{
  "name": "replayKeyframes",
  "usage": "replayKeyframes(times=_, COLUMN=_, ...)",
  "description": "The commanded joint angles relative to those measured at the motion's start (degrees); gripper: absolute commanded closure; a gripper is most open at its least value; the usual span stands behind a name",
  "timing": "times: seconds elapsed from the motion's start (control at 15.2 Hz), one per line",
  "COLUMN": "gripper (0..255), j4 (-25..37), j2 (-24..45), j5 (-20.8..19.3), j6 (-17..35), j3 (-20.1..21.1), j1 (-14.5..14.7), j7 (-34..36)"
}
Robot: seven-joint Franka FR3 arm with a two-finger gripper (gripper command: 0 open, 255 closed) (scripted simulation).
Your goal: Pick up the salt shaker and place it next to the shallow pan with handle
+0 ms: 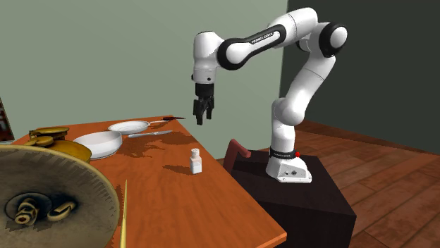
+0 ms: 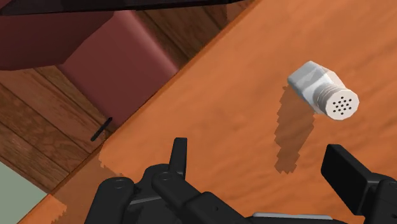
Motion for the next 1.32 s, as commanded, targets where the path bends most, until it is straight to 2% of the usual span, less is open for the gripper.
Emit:
replayKeyframes(times=0.0, gripper=0, j4=0.77, j2=2.99, j5=0.53, j6=2.10, j3=2.07, j1=0.50, j7=2.13)
replayKeyframes(times=0.46, gripper=0, j4=5.63, j2=15.01, j5=-0.43, j6=8.59, j3=9.39, j1=1.44, j7=10.47)
replayKeyframes(times=0.92, gripper=0, j4=2.68, j2=18.21, j5=-1.52, j6=14.53, j3=10.30, j1=1.12, j7=11.44)
replayKeyframes(times=1.25, gripper=0, j4=2.47, j2=18.51, j5=-1.64, j6=15.02, j3=10.38, j1=1.09, j7=11.55)
